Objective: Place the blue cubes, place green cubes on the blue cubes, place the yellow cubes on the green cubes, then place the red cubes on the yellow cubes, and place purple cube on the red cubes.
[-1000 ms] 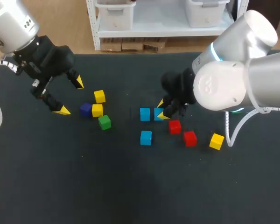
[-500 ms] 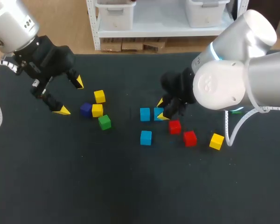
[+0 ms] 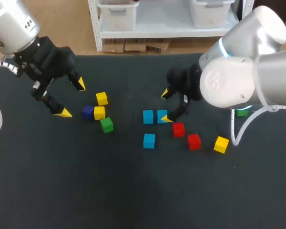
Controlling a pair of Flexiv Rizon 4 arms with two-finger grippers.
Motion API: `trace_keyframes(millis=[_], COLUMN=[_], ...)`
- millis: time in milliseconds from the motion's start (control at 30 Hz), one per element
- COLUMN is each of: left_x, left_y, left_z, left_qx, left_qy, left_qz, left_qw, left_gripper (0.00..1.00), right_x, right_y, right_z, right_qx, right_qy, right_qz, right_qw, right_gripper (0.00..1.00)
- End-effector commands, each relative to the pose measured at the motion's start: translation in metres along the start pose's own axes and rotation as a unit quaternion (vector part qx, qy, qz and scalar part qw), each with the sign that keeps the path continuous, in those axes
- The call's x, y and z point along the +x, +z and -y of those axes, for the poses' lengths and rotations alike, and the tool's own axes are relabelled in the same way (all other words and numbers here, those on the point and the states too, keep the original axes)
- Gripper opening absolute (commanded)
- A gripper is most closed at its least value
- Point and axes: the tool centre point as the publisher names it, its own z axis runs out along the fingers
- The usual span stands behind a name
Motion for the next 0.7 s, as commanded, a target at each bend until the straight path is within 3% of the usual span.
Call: trace_keyframes(millis=[33, 267, 700], left_x=[0.001, 0.001, 0.001], left_y=[0.000, 0.000, 0.000], left_z=[0.001, 0.001, 0.001], left_qx=[-0.001, -0.001, -0.001], left_qy=[0.001, 0.001, 0.001], left_qz=[0.001, 0.001, 0.001], left_qw=[1.000, 1.000, 1.000], left_gripper=[1.00, 1.00, 1.00], right_x=[0.003, 0.011, 0.039], right_y=[-0.023, -0.052, -0.093], right_z=[-0.009, -0.012, -0.017], right_qx=[0.007, 0.013, 0.012], right_qy=[0.002, 0.014, 0.024], right_qz=[0.032, 0.078, 0.123], right_qw=[0.999, 0.997, 0.992], right_gripper=[1.00, 1.00, 1.00])
